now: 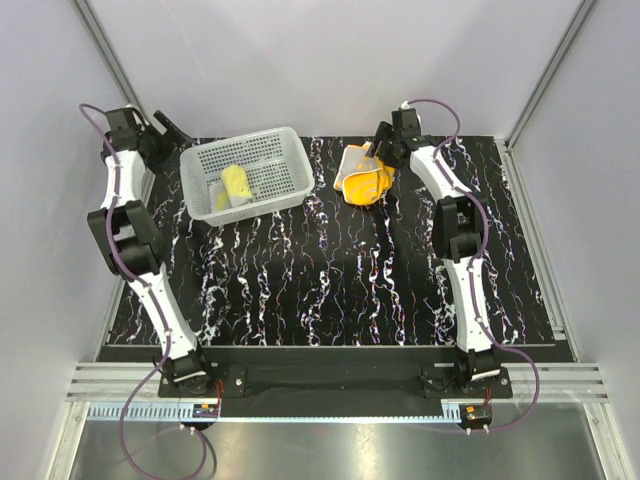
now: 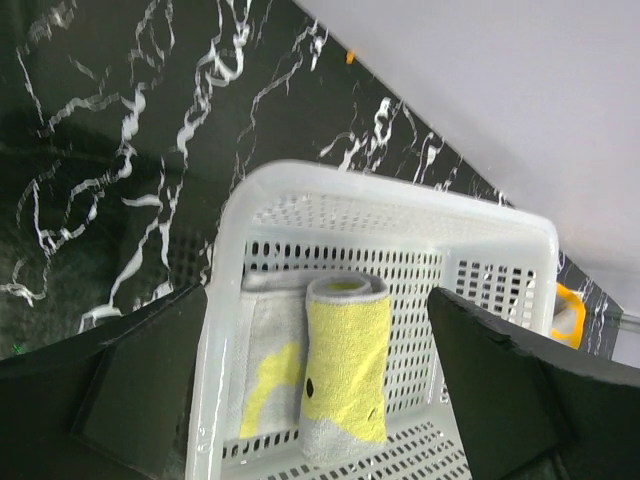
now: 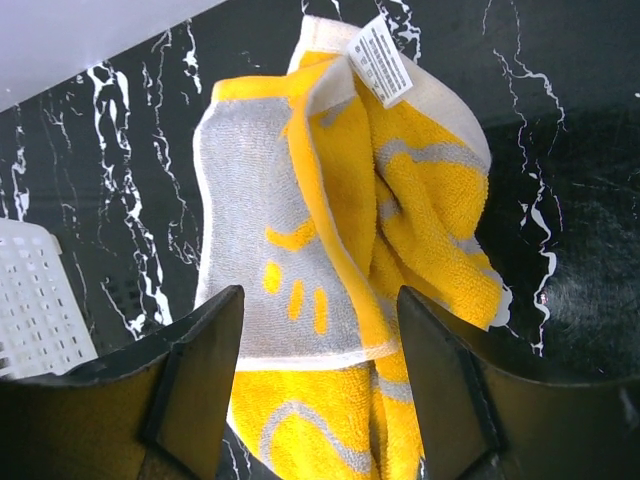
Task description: Roll the towels
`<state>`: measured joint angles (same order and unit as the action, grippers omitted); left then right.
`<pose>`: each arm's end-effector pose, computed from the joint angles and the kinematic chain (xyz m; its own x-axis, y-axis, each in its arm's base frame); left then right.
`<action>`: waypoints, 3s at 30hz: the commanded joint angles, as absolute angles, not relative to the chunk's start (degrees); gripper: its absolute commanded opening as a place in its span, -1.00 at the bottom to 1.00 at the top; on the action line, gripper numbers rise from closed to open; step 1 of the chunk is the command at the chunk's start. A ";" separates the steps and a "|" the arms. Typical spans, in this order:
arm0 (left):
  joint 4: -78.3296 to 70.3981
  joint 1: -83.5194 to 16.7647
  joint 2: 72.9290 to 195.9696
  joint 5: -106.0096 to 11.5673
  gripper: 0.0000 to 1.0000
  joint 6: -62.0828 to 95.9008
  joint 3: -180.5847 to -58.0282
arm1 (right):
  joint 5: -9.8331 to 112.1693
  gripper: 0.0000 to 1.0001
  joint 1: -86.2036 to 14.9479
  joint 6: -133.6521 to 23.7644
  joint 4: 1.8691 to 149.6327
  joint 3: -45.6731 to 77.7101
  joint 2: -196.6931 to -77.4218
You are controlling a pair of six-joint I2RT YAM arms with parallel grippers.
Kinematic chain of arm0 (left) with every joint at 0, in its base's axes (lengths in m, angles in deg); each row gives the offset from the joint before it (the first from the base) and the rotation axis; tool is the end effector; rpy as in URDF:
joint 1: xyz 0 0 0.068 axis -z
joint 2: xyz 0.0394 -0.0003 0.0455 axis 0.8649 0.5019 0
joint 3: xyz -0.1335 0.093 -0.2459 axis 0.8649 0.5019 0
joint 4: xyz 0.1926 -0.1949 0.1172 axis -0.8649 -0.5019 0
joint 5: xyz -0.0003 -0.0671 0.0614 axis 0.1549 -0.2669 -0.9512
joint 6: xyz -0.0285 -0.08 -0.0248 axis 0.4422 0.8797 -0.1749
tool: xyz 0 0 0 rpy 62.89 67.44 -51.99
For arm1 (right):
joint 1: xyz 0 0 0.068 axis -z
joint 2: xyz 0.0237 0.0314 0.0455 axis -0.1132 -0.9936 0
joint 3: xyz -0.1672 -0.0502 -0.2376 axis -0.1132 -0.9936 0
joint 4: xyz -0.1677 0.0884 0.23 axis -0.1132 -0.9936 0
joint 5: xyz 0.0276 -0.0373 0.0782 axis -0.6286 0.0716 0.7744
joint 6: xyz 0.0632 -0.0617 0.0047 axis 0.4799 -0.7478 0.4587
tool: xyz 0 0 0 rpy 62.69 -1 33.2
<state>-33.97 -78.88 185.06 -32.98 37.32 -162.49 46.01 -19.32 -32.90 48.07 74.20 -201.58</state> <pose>0.5707 0.1647 0.2604 -0.4904 -0.6866 -0.5367 -0.3274 0.7159 -0.6167 0.6460 0.1505 0.1780 -0.6722 0.3416 -0.6569 0.0804 0.9157 0.3938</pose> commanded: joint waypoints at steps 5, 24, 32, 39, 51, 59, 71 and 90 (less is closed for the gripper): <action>-33.67 -80.53 185.96 -32.10 0.98 35.30 -166.50 | 46.07 0.18 -19.86 -32.93 48.75 75.47 -202.84; -30.68 -79.48 159.89 -33.15 0.98 32.93 -138.82 | 45.99 -1.00 -20.12 -32.75 49.80 68.71 -193.62; -31.21 -72.99 145.81 -33.77 0.98 32.92 -123.54 | 45.46 -1.00 -19.95 -34.07 47.00 65.81 -182.55; -26.28 -61.30 141.22 -30.78 0.94 37.94 -113.67 | 47.13 -1.00 -20.04 -35.48 40.94 63.25 -172.18; -21.45 -50.74 149.91 -34.21 0.92 38.03 -107.33 | 49.67 -1.00 -20.21 -32.93 36.26 39.30 -152.77; -25.14 -50.91 161.34 -38.34 0.91 35.30 -118.41 | 48.81 -1.00 -22.06 -32.58 35.57 28.46 -144.75; -24.98 -52.59 159.43 -39.31 0.86 32.49 -119.57 | 43.88 -1.00 -22.50 -28.54 33.72 8.08 -132.98; -13.27 -30.79 152.91 -35.79 0.79 35.92 -101.80 | 44.14 -0.47 -22.50 -24.49 35.74 -9.34 -129.72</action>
